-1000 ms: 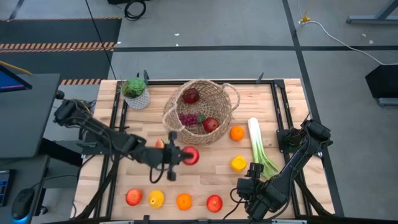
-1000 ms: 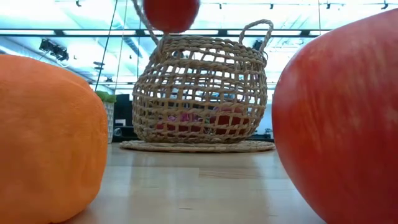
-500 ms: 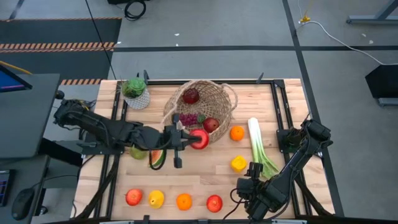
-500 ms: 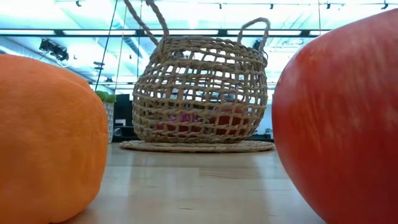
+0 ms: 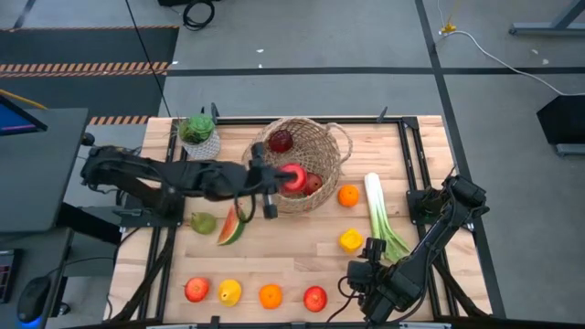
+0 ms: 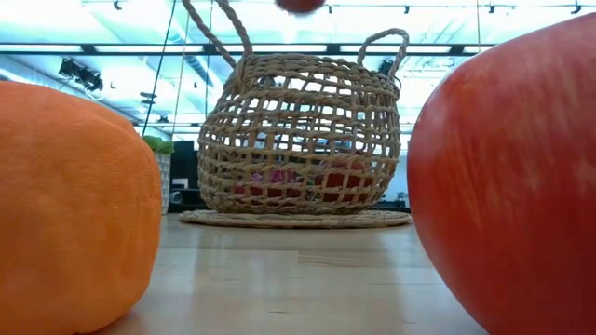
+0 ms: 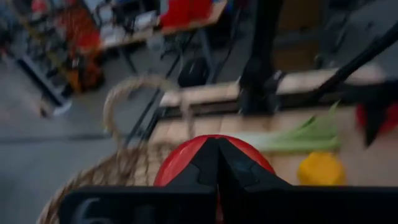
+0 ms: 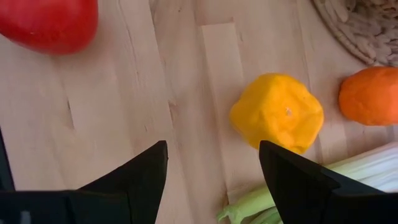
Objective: Build produce basket
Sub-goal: Put the apple into the basket
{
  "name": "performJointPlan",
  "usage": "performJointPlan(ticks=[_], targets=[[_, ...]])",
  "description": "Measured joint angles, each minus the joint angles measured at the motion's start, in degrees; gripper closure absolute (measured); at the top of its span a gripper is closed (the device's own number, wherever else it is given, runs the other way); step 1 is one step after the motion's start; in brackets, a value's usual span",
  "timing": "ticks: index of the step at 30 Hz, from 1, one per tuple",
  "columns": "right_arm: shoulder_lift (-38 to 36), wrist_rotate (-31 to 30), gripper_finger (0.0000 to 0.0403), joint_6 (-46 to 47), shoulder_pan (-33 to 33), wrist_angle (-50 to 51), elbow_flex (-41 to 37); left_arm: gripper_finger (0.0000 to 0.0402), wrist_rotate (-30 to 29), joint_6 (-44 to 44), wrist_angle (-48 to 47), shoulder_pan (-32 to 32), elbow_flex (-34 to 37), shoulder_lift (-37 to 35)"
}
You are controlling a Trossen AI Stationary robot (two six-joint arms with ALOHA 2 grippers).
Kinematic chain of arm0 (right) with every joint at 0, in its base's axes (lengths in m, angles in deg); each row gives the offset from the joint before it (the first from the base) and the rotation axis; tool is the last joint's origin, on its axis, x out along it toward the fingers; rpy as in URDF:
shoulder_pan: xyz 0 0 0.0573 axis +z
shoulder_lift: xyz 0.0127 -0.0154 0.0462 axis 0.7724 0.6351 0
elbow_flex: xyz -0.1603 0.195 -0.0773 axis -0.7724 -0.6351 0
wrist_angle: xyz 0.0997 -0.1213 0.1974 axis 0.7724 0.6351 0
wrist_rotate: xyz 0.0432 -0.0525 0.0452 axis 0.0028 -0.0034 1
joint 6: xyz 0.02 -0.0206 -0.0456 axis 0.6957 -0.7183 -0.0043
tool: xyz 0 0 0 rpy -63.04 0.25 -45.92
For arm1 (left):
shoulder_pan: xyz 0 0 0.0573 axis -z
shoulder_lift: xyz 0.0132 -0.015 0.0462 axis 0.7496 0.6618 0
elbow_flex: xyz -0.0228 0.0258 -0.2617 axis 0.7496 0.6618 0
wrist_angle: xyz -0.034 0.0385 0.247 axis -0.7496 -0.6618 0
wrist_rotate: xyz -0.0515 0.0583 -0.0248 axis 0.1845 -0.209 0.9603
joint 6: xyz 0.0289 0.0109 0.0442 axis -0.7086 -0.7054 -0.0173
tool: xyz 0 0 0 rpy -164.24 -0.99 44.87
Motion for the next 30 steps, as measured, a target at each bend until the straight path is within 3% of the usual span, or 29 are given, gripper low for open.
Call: performJointPlan(ticks=[22, 30], targets=[[0.0, -1.5, 0.0144, -0.2, 0.0, -0.5, 0.0, 0.0397, 0.1, 2.5, -2.7, -1.7, 0.1, 2.7], [0.0, -1.5, 0.0144, -0.2, 0.0, -0.7, 0.0, 0.0354, 0.0, 4.0, -4.4, -2.5, 0.1, 2.7]])
